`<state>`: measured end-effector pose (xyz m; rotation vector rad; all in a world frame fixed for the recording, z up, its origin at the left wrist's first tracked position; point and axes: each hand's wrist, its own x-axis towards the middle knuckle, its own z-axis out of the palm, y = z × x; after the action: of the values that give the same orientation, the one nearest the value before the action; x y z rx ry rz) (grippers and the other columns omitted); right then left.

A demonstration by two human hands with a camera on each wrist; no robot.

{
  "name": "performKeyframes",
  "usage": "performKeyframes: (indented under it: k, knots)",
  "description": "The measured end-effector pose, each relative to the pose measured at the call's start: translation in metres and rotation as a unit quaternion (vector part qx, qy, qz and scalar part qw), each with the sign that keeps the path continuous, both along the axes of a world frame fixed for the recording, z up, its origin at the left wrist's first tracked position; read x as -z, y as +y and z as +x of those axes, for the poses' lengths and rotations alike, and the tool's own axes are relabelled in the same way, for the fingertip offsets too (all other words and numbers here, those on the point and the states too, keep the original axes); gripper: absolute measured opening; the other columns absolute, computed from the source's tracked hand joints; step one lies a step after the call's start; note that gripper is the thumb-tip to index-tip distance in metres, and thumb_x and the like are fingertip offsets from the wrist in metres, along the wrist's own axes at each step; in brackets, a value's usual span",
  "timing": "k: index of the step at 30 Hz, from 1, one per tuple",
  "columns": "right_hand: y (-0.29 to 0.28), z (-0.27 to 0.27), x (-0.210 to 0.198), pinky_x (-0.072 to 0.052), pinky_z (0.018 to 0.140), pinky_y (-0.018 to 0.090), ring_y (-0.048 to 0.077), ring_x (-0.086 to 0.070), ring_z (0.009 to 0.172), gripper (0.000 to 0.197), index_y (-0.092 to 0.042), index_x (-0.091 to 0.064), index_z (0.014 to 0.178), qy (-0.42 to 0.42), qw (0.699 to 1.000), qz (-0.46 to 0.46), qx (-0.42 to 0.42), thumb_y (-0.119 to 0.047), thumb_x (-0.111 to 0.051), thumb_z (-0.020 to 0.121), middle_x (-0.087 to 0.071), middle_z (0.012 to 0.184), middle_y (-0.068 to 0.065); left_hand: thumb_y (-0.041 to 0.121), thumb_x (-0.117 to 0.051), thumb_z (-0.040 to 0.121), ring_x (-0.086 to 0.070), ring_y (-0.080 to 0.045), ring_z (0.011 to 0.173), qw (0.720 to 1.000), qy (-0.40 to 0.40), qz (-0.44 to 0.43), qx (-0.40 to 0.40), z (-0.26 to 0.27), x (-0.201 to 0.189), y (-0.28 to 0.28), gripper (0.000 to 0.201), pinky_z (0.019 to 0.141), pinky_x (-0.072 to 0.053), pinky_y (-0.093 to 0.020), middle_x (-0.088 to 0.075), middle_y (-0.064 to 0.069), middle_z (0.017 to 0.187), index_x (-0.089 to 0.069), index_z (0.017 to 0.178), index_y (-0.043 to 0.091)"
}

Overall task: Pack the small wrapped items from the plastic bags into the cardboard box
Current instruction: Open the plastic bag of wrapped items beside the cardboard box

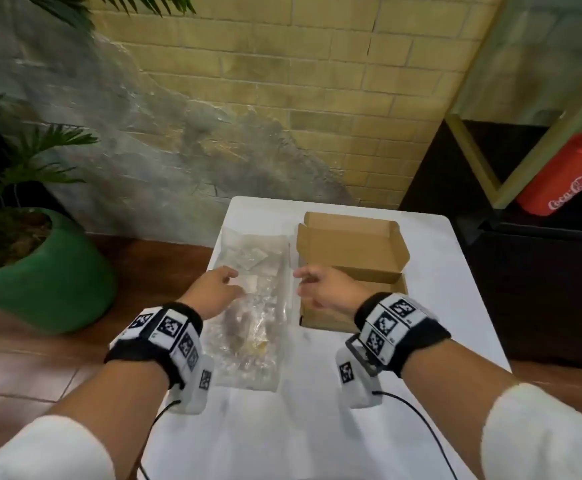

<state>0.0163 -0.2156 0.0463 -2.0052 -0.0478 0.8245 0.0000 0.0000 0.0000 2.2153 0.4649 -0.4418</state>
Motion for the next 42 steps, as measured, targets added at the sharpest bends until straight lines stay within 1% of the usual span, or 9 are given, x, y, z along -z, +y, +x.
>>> performKeyframes:
  k: [6, 10, 13, 17, 21, 24, 28, 34, 42]
  knots:
    - [0.051, 0.021, 0.028, -0.048, 0.071, 0.023, 0.014, -0.049, 0.081, 0.041, -0.009, -0.047, 0.128, 0.176, 0.978, 0.049, 0.102, -0.018, -0.059, 0.09, -0.048, 0.113, 0.005, 0.036, -0.067, 0.07, -0.044, -0.037, 0.122, 0.994, 0.048, 0.039, -0.092, 0.019, 0.029, 0.012, 0.089, 0.101, -0.041, -0.045, -0.038, -0.014, 0.138, -0.021, 0.146, 0.024]
    - [0.068, 0.022, 0.046, -0.046, 0.084, 0.027, 0.019, -0.048, 0.09, 0.024, -0.008, -0.056, 0.114, 0.216, 0.965, 0.063, 0.137, -0.014, -0.056, 0.091, -0.043, 0.112, 0.005, 0.033, -0.071, 0.076, -0.043, -0.036, 0.125, 0.989, 0.076, -0.009, -0.127, 0.023, 0.046, 0.017, 0.098, 0.099, -0.039, -0.042, -0.035, -0.015, 0.143, -0.006, 0.149, 0.022]
    - [0.073, 0.021, 0.056, -0.046, 0.076, 0.027, 0.017, -0.05, 0.08, 0.01, -0.015, -0.056, 0.082, 0.236, 0.954, 0.07, 0.171, -0.013, -0.054, 0.091, -0.048, 0.097, 0.005, 0.028, -0.078, 0.07, -0.054, -0.03, 0.108, 0.981, 0.05, -0.079, -0.169, 0.026, 0.053, 0.022, 0.094, 0.091, -0.046, -0.039, -0.051, -0.009, 0.126, -0.02, 0.144, 0.016]
    - [0.071, 0.017, 0.06, -0.044, 0.063, 0.025, 0.015, -0.049, 0.066, 0.01, -0.014, -0.051, 0.081, 0.265, 0.936, 0.105, 0.208, -0.01, -0.052, 0.091, -0.051, 0.08, 0.005, 0.038, -0.085, 0.056, -0.068, -0.028, 0.089, 0.961, 0.121, -0.172, -0.177, 0.024, 0.044, 0.023, 0.071, 0.087, -0.053, -0.04, -0.07, -0.01, 0.102, -0.058, 0.114, 0.006]
    - [0.068, 0.011, 0.054, -0.036, 0.053, 0.021, 0.011, -0.038, 0.055, 0.014, -0.009, -0.054, 0.078, 0.254, 0.931, 0.137, 0.225, -0.01, -0.052, 0.091, -0.047, 0.069, 0.003, 0.009, -0.076, 0.073, -0.069, -0.031, 0.081, 0.945, 0.091, -0.26, -0.174, 0.02, 0.023, 0.021, 0.036, 0.085, -0.054, -0.044, -0.072, -0.014, 0.085, -0.064, 0.105, -0.001]
    - [0.061, 0.013, 0.042, -0.035, 0.053, 0.02, 0.01, -0.04, 0.06, 0.015, -0.01, -0.06, 0.093, 0.188, 0.943, 0.148, 0.231, -0.024, -0.059, 0.088, -0.05, 0.079, 0.002, 0.007, -0.075, 0.071, -0.07, -0.028, 0.088, 0.937, 0.013, -0.319, -0.144, 0.02, -0.005, 0.019, 0.041, 0.083, -0.055, -0.042, -0.073, -0.013, 0.095, -0.063, 0.111, 0.005]
    - [0.041, 0.012, 0.0, -0.049, 0.092, 0.038, 0.021, -0.061, 0.106, 0.055, -0.011, -0.051, 0.126, 0.053, 0.956, 0.218, 0.188, -0.038, -0.066, 0.081, -0.062, 0.121, 0.005, 0.009, -0.076, 0.061, -0.065, -0.03, 0.106, 0.903, -0.072, -0.41, -0.107, 0.017, -0.049, 0.003, 0.057, 0.097, -0.047, -0.047, -0.068, -0.016, 0.112, -0.061, 0.117, 0.007]
    - [-0.005, -0.005, -0.081, -0.05, 0.071, 0.013, -0.012, -0.059, 0.076, 0.012, -0.02, -0.055, 0.098, -0.242, 0.939, 0.187, 0.157, -0.01, -0.053, 0.092, -0.062, 0.088, -0.01, 0.017, -0.065, 0.077, -0.069, -0.014, 0.09, 0.876, -0.174, -0.438, -0.098, 0.002, -0.101, -0.046, 0.052, 0.076, -0.057, -0.028, -0.069, -0.003, 0.104, -0.05, 0.126, 0.011]
    - [-0.077, -0.031, -0.095, -0.044, 0.071, 0.016, -0.002, -0.054, 0.074, 0.017, -0.011, -0.056, 0.076, -0.374, 0.927, -0.028, -0.007, 0.002, -0.053, 0.086, -0.057, 0.073, -0.008, 0.05, -0.067, 0.076, -0.026, -0.013, 0.135, 0.915, -0.308, -0.238, -0.106, -0.01, -0.104, -0.072, 0.083, 0.104, -0.03, -0.034, -0.021, 0.001, 0.153, -0.022, 0.144, 0.035]
